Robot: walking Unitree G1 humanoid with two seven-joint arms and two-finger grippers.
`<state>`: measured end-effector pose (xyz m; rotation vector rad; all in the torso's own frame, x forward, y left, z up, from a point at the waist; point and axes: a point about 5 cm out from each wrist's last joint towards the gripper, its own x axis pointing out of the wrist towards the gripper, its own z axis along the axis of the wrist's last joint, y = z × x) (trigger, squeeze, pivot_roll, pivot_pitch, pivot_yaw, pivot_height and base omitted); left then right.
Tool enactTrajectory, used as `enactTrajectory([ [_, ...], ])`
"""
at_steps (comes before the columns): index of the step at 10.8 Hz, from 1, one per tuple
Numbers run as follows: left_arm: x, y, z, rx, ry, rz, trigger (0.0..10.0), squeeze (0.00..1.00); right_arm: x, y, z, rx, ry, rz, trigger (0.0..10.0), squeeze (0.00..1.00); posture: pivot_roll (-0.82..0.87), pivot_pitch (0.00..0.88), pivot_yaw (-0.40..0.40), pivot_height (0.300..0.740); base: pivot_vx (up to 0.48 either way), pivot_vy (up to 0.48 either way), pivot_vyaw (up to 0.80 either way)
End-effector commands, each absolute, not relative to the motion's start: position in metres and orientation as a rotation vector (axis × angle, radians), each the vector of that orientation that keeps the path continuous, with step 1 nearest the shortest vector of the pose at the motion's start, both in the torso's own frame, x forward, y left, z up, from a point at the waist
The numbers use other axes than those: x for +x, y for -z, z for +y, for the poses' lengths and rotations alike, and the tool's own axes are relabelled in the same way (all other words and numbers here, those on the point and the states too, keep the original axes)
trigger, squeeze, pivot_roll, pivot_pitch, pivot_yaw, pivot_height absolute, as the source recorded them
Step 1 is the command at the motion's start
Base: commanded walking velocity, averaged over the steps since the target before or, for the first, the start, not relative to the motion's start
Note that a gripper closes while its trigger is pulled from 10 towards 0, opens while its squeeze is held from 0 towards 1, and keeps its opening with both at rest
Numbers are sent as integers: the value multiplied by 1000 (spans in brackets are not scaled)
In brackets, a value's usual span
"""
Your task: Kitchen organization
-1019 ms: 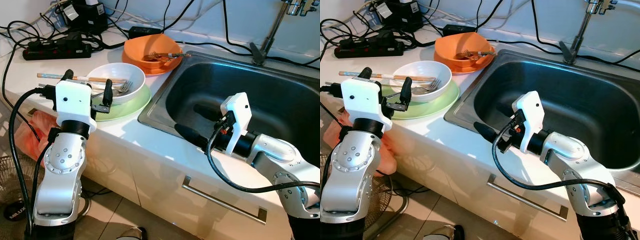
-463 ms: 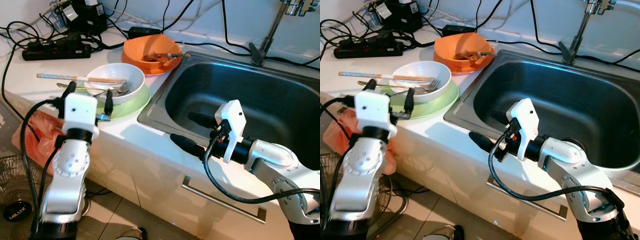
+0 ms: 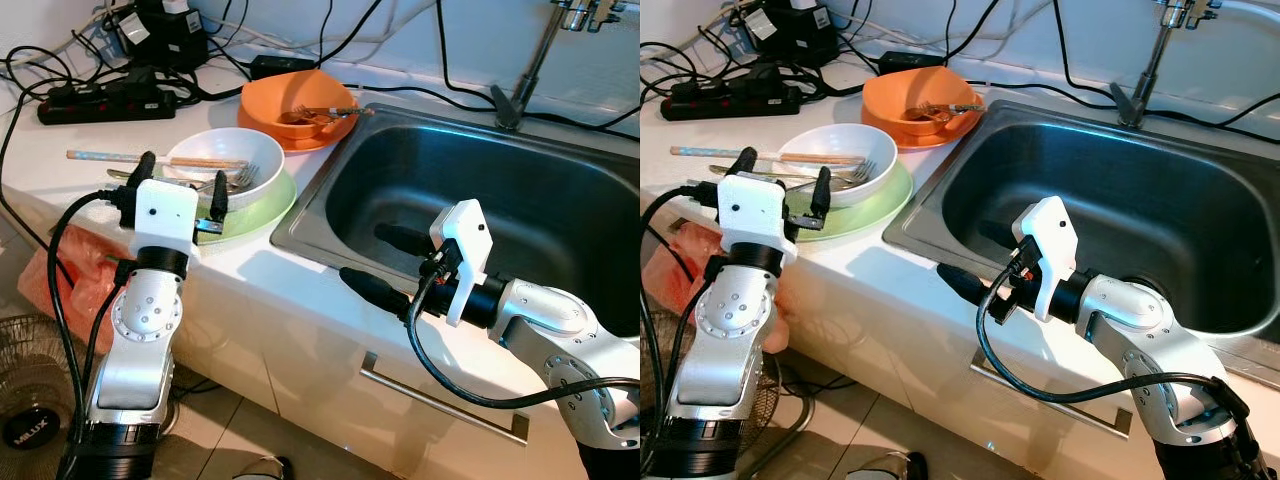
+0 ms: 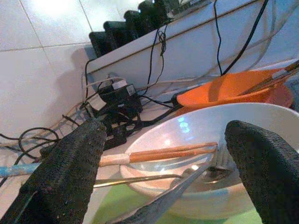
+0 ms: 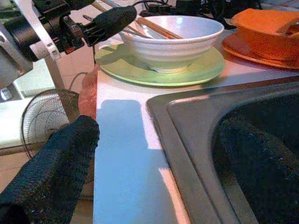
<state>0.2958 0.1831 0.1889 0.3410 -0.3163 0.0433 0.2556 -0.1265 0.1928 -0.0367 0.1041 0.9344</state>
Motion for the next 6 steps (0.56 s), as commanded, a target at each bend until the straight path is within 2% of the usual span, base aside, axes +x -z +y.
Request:
enactTrajectory([
  [1,297,-189,187,343,-67,-307,10000,0,253,-194,-125,-53,-948,104,10000,0,51,84,42,740,0,0,0],
  [6,291,-170,195,280,-77,-249,10000,0,256,-193,-125,-65,-928,95,10000,0,52,86,32,740,0,0,0],
])
